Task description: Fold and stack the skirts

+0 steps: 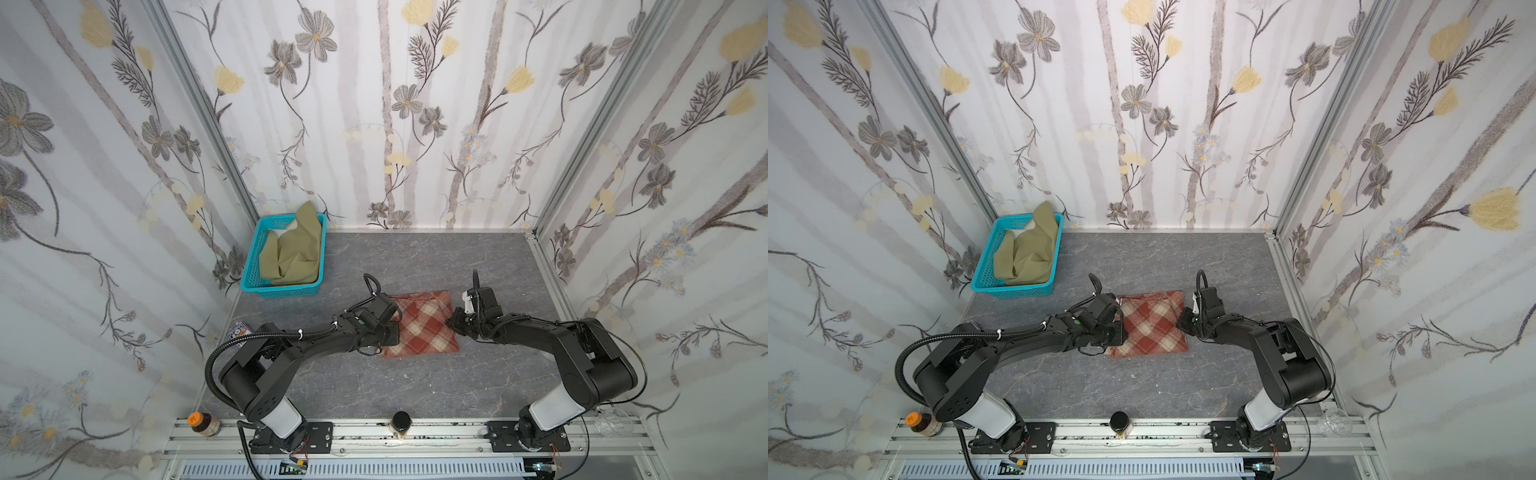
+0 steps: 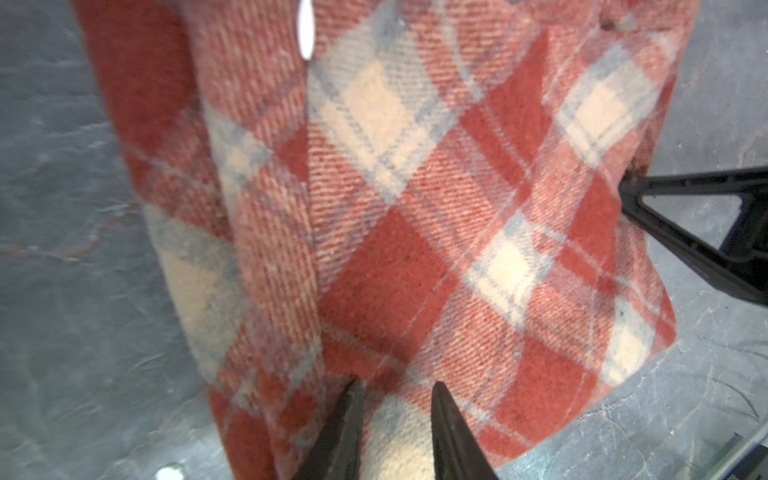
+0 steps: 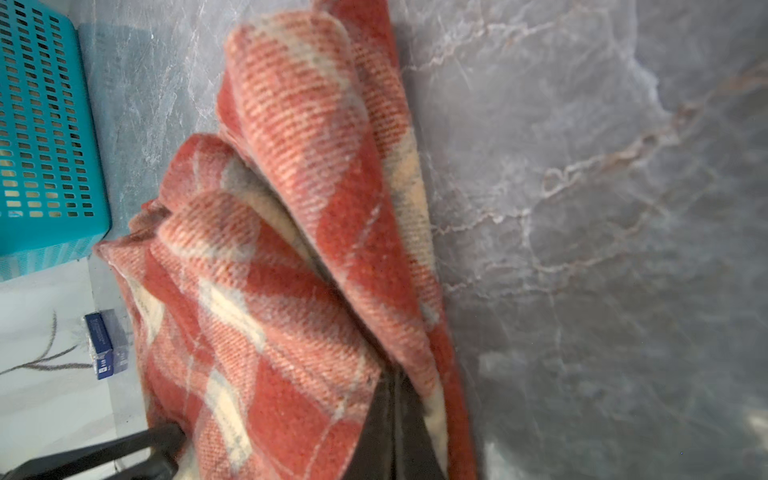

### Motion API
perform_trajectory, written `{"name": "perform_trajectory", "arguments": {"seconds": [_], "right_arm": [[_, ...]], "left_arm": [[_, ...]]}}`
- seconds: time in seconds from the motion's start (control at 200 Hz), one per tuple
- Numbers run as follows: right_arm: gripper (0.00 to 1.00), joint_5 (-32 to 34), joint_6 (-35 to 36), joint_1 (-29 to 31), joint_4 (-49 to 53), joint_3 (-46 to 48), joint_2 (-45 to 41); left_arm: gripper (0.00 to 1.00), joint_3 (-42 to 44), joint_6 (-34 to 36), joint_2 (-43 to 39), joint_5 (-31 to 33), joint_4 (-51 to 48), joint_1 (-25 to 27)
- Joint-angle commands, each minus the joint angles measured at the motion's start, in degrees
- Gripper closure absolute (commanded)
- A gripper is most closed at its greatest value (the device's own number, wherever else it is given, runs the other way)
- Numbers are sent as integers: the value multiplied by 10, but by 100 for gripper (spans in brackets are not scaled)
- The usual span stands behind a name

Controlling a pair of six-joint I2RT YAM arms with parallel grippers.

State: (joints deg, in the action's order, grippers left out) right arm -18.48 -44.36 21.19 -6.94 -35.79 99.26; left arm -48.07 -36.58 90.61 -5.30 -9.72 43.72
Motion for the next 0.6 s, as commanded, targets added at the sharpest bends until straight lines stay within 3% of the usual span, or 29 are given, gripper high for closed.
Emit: {"name": "perform_trajectory", "arguments": {"seconds": [0.0,0.115,0.175,0.225,0.305,0.45,0.595], "right_arm": [[100,-16,-14,3,-30,10,-31],[99,-11,24,2,20,-1,-85],[82,-14,50,-1,50,-9,-113],[58,-21,68,-4,66,-10,-128],[43,-31,90,-9,82,-4,-145],[36,-69,116,-23,91,10,-151],[36,-70,125,-29,87,26,-131]], "left_arm": [[68,-14,13,-20,37,-25,-4],[66,-47,29,-37,30,-24,-3],[65,-66,34,-36,24,-24,-3],[65,-82,34,-28,17,-23,-2],[66,-103,31,-3,11,-22,2],[69,-125,34,52,1,-12,17],[70,-128,30,87,-19,12,22]]}}
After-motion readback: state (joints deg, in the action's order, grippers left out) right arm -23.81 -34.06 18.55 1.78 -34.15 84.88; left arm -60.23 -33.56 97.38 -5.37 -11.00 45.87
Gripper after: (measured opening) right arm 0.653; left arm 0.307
